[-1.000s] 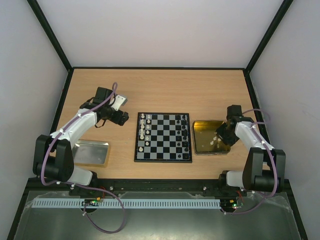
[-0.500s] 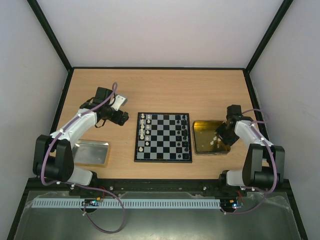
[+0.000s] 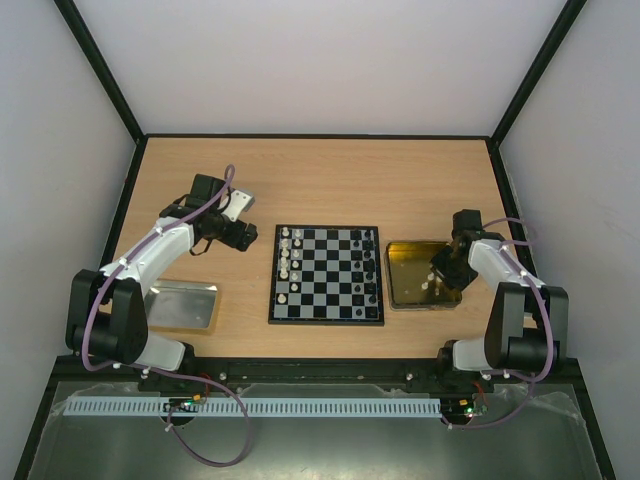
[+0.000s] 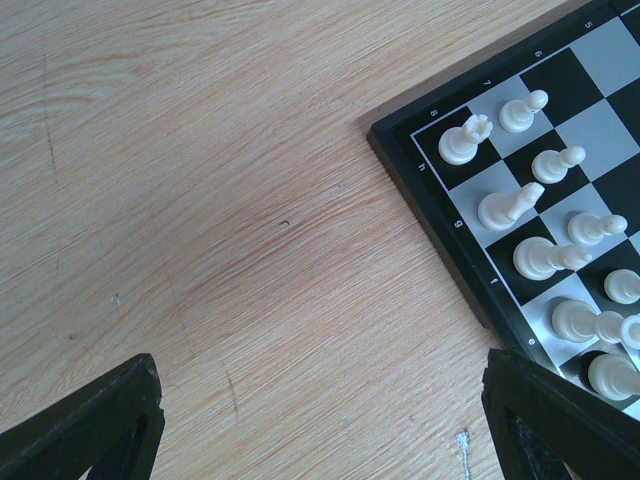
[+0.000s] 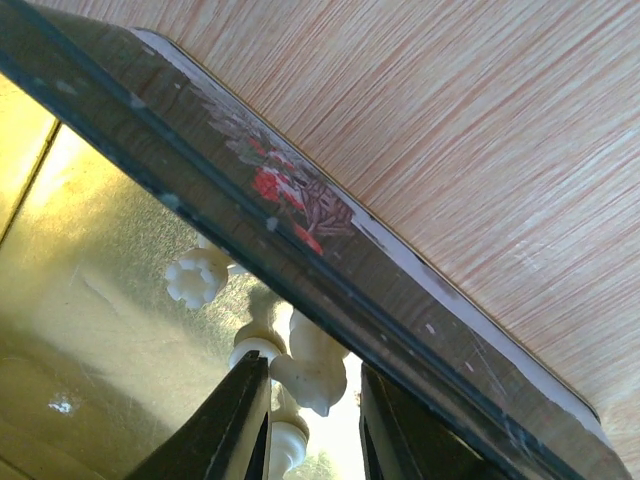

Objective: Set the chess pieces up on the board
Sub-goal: Pick up the chess piece from the storage box.

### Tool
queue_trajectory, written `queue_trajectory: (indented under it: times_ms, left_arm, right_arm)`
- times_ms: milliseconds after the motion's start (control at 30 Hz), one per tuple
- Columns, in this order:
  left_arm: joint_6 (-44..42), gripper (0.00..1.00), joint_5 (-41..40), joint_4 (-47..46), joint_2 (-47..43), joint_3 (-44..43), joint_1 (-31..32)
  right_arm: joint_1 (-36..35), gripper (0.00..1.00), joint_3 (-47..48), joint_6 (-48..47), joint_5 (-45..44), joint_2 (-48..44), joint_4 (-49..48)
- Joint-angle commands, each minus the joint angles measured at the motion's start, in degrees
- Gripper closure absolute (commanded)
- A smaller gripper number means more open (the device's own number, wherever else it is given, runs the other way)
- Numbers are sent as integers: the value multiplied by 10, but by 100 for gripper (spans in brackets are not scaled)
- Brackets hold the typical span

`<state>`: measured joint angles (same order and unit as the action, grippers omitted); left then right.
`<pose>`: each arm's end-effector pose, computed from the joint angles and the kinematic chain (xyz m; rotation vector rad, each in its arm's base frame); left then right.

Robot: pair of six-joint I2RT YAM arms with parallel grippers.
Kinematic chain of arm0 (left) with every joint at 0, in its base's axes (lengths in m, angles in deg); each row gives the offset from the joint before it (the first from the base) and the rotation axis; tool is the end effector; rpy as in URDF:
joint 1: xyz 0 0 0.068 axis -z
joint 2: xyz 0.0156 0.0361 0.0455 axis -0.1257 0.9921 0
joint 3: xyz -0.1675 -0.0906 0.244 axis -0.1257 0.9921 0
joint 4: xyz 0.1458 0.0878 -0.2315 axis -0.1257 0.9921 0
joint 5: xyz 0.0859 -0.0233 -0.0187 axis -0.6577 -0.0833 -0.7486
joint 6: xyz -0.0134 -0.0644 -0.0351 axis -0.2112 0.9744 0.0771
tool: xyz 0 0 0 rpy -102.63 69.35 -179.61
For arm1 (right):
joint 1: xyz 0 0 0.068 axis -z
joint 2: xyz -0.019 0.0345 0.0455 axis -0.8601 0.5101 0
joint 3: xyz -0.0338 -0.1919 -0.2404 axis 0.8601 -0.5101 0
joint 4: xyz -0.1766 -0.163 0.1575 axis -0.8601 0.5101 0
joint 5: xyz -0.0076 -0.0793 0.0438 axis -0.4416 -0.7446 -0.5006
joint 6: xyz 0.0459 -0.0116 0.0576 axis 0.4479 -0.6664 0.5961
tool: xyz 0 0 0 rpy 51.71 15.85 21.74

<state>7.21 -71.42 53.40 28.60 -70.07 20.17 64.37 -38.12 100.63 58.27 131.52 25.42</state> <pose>0.3202 -0.0870 0.2337 0.6625 2.4032 -0.2526 0.2508 -0.0093 0.1651 1.1376 2.7022 0.4096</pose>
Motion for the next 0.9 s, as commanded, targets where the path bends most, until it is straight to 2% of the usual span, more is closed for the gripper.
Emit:
queue_trajectory:
  times_ms: [0, 567, 700, 867]
  left_arm:
    - [-1, 13, 0, -2, 3, -10, 2]
    - [-3, 13, 3, -2, 1, -9, 2]
    - [-3, 13, 3, -3, -2, -6, 3]
    - [-3, 13, 4, -3, -1, -7, 3]
  right_arm:
    - [4, 75, 12, -7, -7, 8, -4]
    - [4, 82, 26, -7, -11, -6, 18]
    - [4, 87, 24, -9, -13, -6, 18]
    - [4, 87, 29, -10, -12, -12, 28]
